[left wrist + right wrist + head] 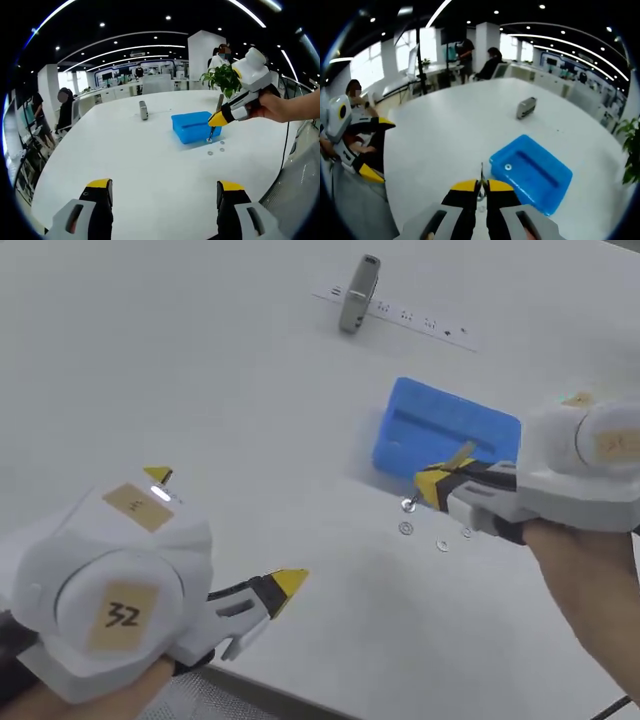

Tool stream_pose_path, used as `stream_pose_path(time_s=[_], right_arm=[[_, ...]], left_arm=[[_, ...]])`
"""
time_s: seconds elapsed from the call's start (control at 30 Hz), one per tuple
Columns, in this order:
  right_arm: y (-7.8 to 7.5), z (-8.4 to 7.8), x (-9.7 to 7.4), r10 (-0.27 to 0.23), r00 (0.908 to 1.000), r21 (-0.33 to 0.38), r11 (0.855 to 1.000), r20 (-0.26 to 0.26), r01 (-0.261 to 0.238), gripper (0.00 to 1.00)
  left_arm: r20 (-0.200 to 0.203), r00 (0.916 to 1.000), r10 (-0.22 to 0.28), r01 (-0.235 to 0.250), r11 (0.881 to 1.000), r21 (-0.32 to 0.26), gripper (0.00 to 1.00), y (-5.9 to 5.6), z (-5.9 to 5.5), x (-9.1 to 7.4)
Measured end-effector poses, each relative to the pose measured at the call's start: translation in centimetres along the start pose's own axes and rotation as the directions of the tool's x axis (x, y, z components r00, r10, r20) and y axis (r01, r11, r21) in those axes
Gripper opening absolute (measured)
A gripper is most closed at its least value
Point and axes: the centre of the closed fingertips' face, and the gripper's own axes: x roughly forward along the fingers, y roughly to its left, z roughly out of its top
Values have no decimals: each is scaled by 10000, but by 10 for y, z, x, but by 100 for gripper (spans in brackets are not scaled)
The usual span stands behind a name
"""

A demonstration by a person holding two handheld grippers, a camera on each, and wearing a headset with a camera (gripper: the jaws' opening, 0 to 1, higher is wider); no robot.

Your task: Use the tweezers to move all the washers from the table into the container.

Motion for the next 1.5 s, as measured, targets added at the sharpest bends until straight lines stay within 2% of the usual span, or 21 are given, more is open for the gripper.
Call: stream_pose_path(time_s=[0.27, 0.5, 0.6, 0.73, 1.03, 1.33, 1.43, 1.5], right_arm=[[-29, 30, -4, -499, 9972, 108, 9987, 565, 494, 2], [-53, 38, 12, -877, 9926, 632, 9946, 843, 825, 2], [-65, 36, 24, -1002, 9916, 841, 9921, 816, 933, 2], [-73, 28, 42, -1119, 9923, 821, 9908, 522, 1074, 2], [-84, 10, 73, -1041, 9946, 1176, 9876, -37, 1038, 2], [-88, -2, 87, -925, 9951, 1473, 9844, -339, 965, 2], [-85, -6, 87, -953, 9940, 1323, 9860, -528, 1015, 2], [-85, -5, 88, -936, 9947, 1298, 9867, -414, 983, 2]], left_arm=[[-53, 10000, -83, 84, 10000, 12, 88, -2, -1, 1], [-93, 9999, -97, 98, 9999, 42, 88, -2, -2, 1], [-136, 9998, -133, 133, 9999, 61, 88, -3, -2, 1], [-192, 9997, -148, 149, 9999, 54, 87, -3, -3, 1], [-267, 9995, -145, 147, 9999, 58, 86, -3, -4, 2], [-348, 9992, -173, 175, 9998, 68, 86, -3, -6, 3], [-372, 9991, -177, 180, 9998, 67, 86, -3, -6, 3], [-378, 9991, -171, 174, 9998, 79, 86, -3, -6, 3]])
